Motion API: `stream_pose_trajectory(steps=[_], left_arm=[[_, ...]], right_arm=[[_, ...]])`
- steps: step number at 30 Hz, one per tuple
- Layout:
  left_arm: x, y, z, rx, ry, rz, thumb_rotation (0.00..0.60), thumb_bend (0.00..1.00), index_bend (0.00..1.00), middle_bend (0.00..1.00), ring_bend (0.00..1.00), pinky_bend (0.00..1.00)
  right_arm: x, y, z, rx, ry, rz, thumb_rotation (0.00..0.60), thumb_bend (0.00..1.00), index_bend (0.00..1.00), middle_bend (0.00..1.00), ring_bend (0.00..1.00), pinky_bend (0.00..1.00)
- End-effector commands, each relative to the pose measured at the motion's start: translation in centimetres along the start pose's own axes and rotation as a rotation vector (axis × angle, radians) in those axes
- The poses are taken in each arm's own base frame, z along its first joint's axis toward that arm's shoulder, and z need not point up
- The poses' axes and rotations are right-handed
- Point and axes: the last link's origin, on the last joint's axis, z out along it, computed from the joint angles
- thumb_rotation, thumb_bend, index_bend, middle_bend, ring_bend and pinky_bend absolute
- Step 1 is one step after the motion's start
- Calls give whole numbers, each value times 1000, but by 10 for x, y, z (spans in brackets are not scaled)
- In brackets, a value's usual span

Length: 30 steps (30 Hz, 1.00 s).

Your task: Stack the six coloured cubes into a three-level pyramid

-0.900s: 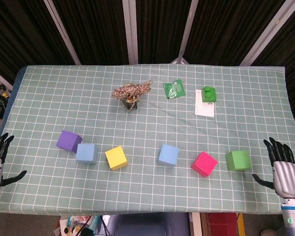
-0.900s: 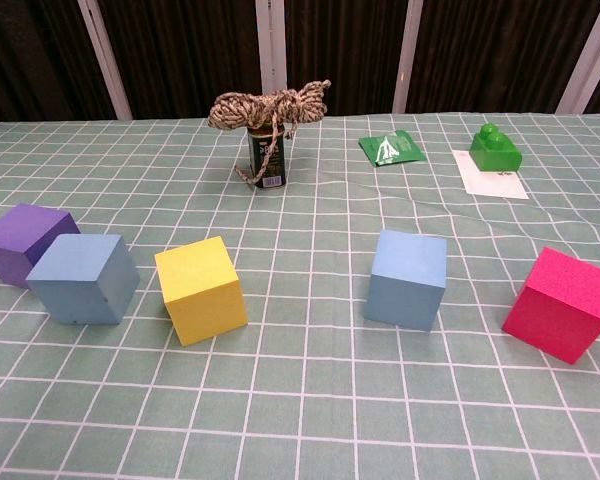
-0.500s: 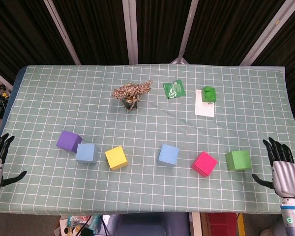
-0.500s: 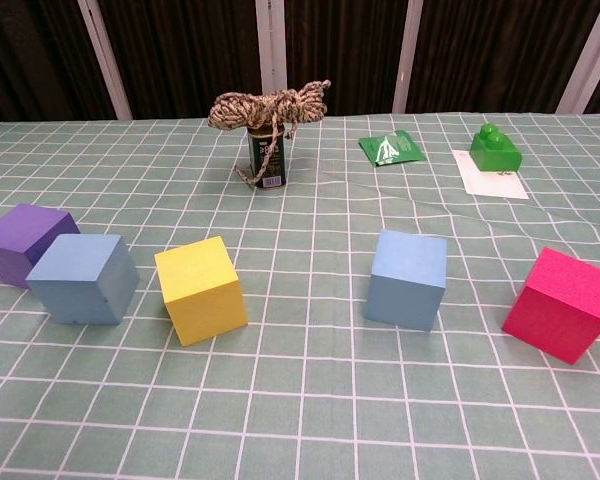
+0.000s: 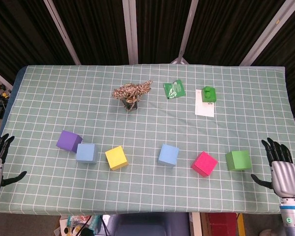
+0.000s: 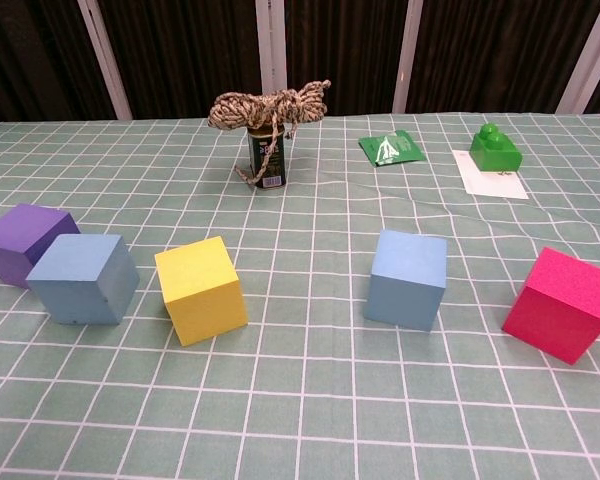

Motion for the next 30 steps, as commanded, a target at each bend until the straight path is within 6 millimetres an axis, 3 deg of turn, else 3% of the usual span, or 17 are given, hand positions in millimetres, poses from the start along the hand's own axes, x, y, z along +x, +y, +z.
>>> stream_pose_trajectory(steps=[1, 30], left_arm=[[0, 0, 0, 0, -3, 5, 600, 52, 0, 0, 0, 0], [-3, 4, 7, 9, -17, 24, 600, 52, 0, 0, 0, 0]], right_arm=[[0, 0, 0, -3, 0, 3, 600, 159, 0, 0, 0, 0], [-5, 4, 10, -49, -11, 35, 600, 159, 0, 0, 0, 0]])
